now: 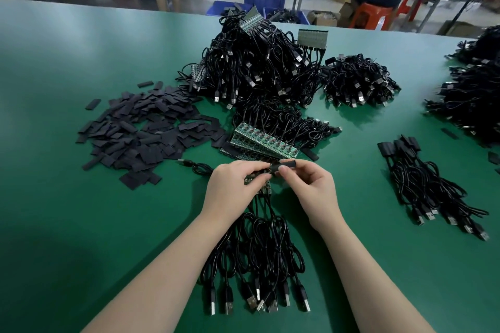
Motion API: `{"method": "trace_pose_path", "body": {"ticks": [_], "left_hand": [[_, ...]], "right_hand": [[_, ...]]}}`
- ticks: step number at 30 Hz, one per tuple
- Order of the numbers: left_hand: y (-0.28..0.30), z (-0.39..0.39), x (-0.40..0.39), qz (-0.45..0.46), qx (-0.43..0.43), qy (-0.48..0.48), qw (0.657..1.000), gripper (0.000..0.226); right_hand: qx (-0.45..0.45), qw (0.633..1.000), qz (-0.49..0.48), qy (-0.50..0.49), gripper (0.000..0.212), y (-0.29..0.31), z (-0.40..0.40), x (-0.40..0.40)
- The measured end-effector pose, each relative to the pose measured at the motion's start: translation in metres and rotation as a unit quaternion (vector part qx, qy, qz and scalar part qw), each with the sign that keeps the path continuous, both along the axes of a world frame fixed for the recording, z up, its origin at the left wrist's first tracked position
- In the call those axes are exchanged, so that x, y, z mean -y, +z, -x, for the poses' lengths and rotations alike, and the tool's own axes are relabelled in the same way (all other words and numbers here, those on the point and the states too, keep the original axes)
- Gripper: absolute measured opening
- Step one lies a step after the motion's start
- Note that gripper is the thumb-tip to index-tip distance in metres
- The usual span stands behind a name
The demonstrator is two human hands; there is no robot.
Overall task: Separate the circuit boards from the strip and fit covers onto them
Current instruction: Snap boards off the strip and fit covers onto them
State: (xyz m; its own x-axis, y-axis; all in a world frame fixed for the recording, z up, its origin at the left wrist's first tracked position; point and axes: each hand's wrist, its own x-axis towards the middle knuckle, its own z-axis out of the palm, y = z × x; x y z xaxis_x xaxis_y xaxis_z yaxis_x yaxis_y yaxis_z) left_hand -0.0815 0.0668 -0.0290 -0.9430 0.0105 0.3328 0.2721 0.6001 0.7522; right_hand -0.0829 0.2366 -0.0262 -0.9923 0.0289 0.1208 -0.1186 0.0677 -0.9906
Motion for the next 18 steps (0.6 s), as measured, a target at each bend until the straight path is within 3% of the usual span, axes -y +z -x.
{"method": "trace_pose_path", "body": {"ticks": [18], "left_hand": [[-0.0006,0.0010,0.0023,-0.027,0.009,-0.029,0.999,0.025]], "right_hand": [[-0.007,1.000,-0.006,0.023,0.012,-0.0004,0.0007,0.0030]]}}
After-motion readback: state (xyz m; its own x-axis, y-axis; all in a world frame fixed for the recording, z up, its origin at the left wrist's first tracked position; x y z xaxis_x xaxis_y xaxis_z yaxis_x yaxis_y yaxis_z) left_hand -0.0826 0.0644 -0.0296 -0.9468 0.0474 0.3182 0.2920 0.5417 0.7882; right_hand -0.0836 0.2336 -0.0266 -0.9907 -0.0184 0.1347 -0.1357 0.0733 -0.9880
